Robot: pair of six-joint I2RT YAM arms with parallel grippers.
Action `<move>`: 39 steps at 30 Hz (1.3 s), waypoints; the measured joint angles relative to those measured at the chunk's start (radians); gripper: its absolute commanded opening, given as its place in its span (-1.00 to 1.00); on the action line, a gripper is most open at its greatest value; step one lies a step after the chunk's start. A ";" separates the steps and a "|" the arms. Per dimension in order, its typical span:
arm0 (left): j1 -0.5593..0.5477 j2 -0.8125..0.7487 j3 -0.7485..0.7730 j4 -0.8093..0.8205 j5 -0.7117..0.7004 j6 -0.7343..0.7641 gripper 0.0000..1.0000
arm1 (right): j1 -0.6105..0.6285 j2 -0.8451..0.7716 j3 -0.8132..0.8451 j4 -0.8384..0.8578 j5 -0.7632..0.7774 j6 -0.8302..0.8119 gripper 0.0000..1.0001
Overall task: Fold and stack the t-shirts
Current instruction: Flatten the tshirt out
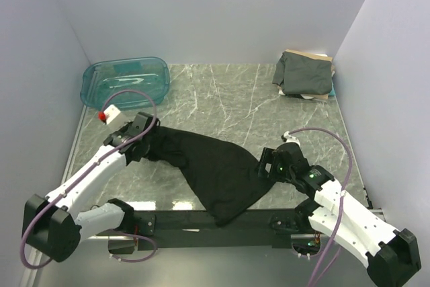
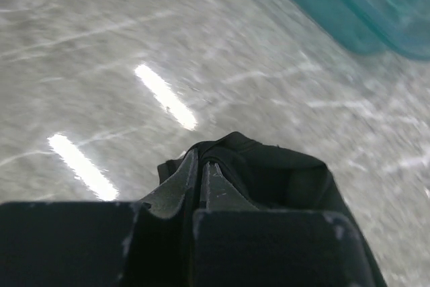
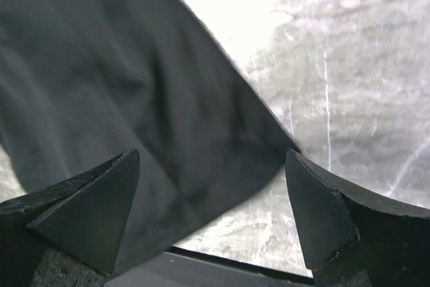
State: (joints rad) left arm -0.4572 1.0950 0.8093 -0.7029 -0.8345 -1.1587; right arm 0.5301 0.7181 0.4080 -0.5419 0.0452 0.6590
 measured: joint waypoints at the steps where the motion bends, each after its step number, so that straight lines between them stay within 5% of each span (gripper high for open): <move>1: 0.012 -0.013 -0.009 -0.011 -0.005 -0.011 -0.99 | 0.011 0.003 0.002 -0.011 0.009 0.010 0.89; 7: 0.034 -0.040 -0.038 -0.016 -0.010 -0.028 -0.99 | 0.026 0.054 0.002 -0.035 0.043 0.055 0.82; 16: 0.034 -0.052 -0.057 0.013 0.003 -0.008 -0.99 | 0.027 0.226 0.002 0.009 0.087 0.091 0.35; 20: 0.034 -0.053 -0.059 0.034 0.010 -0.002 -0.99 | 0.031 0.280 0.013 0.050 0.097 0.101 -0.02; 22: 0.034 -0.053 -0.059 0.045 0.011 0.003 -0.99 | 0.033 0.311 0.020 0.071 0.102 0.096 -0.40; 23: 0.034 -0.053 -0.059 0.050 0.013 0.007 -0.99 | 0.033 0.322 0.022 0.082 0.102 0.098 -0.84; 24: 0.034 -0.053 -0.059 0.053 0.016 0.013 -0.99 | 0.035 0.336 0.026 0.090 0.107 0.089 -1.00; 30: 0.034 -0.053 -0.055 0.060 0.025 0.035 -0.99 | 0.035 0.340 0.082 0.056 0.172 0.079 -1.00; 39: 0.033 -0.197 0.123 0.071 0.042 0.123 -0.99 | 0.032 0.097 0.476 -0.054 0.428 -0.019 -1.00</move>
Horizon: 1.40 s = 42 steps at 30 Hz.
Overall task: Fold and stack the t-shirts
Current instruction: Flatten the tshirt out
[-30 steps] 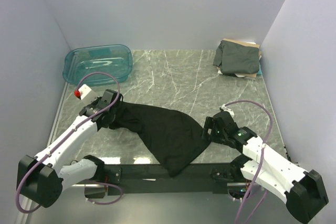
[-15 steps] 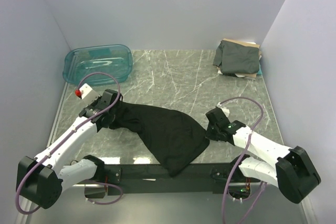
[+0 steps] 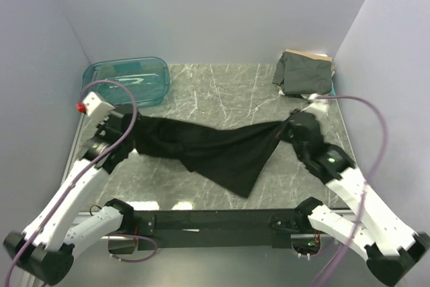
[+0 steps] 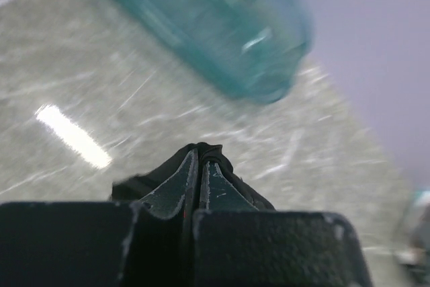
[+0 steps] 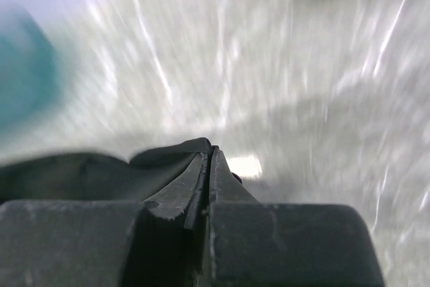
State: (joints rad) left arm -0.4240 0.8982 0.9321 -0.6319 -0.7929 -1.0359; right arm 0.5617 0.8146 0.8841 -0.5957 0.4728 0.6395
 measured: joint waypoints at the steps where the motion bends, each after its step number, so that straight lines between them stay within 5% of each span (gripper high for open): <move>1: 0.000 -0.029 0.026 0.001 -0.002 0.010 -0.99 | -0.003 -0.028 0.049 -0.007 0.029 -0.012 -1.00; 8: 0.000 -0.211 0.192 0.029 -0.005 0.068 -0.99 | -0.014 -0.162 0.314 -0.046 0.151 -0.110 -1.00; 18: 0.000 -0.415 0.311 0.149 0.194 0.159 -0.99 | -0.016 -0.287 0.597 -0.050 0.079 -0.234 -1.00; 26: 0.000 -0.368 0.303 0.177 0.254 0.176 -0.99 | -0.016 -0.278 0.613 -0.063 0.125 -0.288 -1.00; 31: 0.000 -0.212 0.155 0.171 0.213 0.112 -0.99 | -0.028 -0.167 0.549 -0.006 0.282 -0.309 -1.00; 32: 0.000 -0.166 0.115 0.164 0.201 0.095 -0.92 | -0.050 -0.118 0.520 0.009 0.304 -0.313 -1.00; 35: 0.012 0.007 -0.003 0.138 0.185 0.051 -0.26 | -0.199 0.061 0.420 0.063 0.233 -0.316 -1.00; 36: 0.021 0.077 -0.035 0.135 0.184 0.046 0.29 | -0.261 0.136 0.375 0.092 0.183 -0.315 -1.00; 37: 0.032 0.137 -0.058 0.132 0.187 0.045 0.63 | -0.317 0.201 0.334 0.119 0.134 -0.310 -0.95; 38: 0.047 0.197 -0.071 0.122 0.196 0.034 0.89 | -0.363 0.293 0.300 0.140 0.090 -0.307 -0.51; 40: 0.079 0.315 -0.063 0.079 0.200 0.019 0.99 | -0.410 0.453 0.270 0.154 0.029 -0.298 0.34; 42: 0.103 0.403 -0.023 0.036 0.190 0.002 0.99 | -0.438 0.593 0.276 0.153 -0.003 -0.305 0.58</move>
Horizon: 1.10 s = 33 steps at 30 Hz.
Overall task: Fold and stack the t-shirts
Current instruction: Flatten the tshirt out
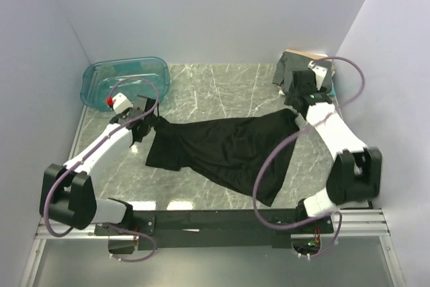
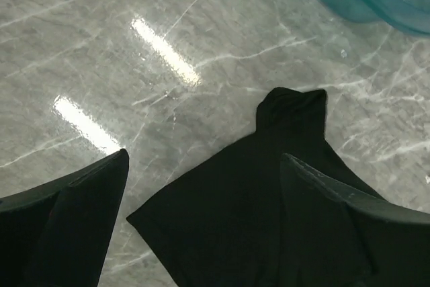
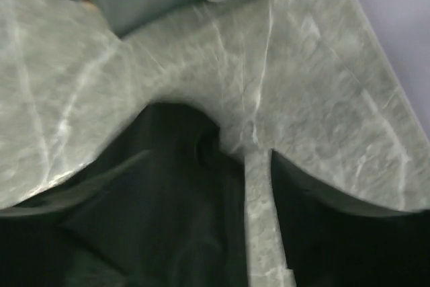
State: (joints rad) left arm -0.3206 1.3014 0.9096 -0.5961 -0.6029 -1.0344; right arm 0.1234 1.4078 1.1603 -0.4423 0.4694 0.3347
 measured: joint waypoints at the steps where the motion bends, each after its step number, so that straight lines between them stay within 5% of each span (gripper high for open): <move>1: 0.005 0.023 0.022 -0.014 -0.002 0.000 0.99 | -0.009 0.060 0.014 -0.002 -0.009 -0.002 0.64; 4: 0.007 0.015 0.061 -0.009 0.003 0.005 0.99 | -0.019 0.166 0.091 -0.030 -0.019 -0.006 0.67; 9: 0.007 -0.096 0.051 0.007 0.026 0.018 0.99 | -0.019 0.105 0.097 -0.006 -0.084 0.018 0.70; 22: 0.007 -0.347 -0.364 0.054 0.242 -0.030 0.99 | -0.015 -0.447 -0.488 0.127 -0.480 0.173 0.82; 33: 0.010 -0.182 -0.383 0.091 0.333 -0.053 0.35 | -0.014 -0.666 -0.601 0.135 -0.501 0.233 0.82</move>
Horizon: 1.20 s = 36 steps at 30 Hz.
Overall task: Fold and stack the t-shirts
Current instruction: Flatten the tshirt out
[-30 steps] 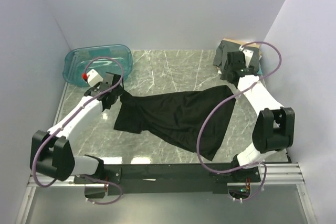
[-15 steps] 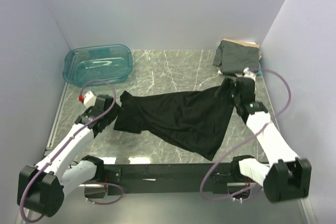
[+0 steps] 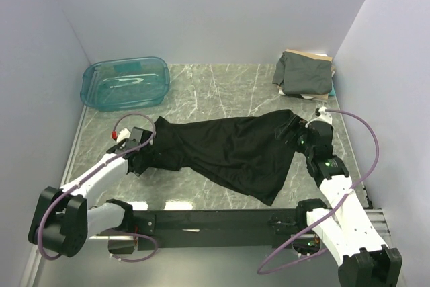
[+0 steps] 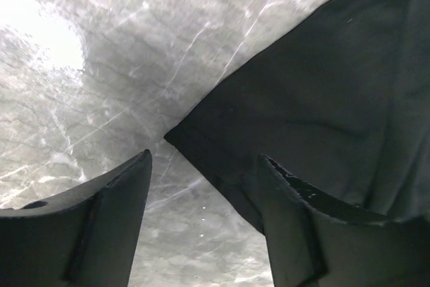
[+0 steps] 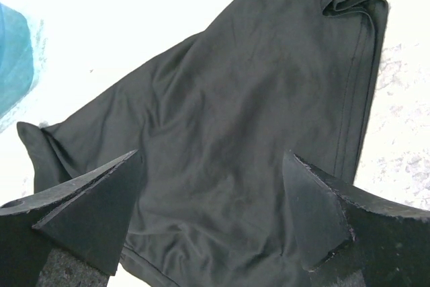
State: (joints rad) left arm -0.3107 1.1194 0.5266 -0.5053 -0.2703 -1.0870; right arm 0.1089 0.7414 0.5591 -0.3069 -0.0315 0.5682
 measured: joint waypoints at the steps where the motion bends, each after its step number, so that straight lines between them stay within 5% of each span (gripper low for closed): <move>1: 0.000 0.007 0.000 -0.001 0.004 0.000 0.35 | 0.000 -0.001 -0.002 0.000 0.003 0.000 0.82; 7: 0.000 0.035 0.005 -0.015 0.010 0.000 0.30 | 0.000 -0.001 -0.007 -0.010 0.012 0.000 0.82; 16: 0.000 0.174 0.089 -0.011 -0.019 0.009 -0.09 | 0.000 -0.001 -0.011 -0.016 0.013 -0.005 0.82; 19: 0.000 0.207 0.106 -0.006 -0.040 0.010 -0.62 | 0.000 -0.005 -0.011 -0.019 0.014 -0.009 0.82; 20: 0.000 0.214 0.109 -0.003 -0.043 0.012 -0.98 | 0.000 -0.010 -0.011 -0.019 0.014 -0.010 0.82; 30: 0.002 0.175 0.080 0.027 -0.043 0.021 -0.99 | 0.038 -0.045 -0.011 -0.053 -0.036 -0.042 0.80; 36: 0.002 0.069 0.044 0.019 -0.053 0.030 -0.99 | 0.415 0.012 -0.011 -0.148 0.055 0.006 0.79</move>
State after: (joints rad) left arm -0.3084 1.1889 0.5709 -0.4862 -0.3237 -1.0569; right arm 0.5243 0.7532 0.5484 -0.4553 0.0238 0.5743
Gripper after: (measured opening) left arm 0.023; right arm 0.899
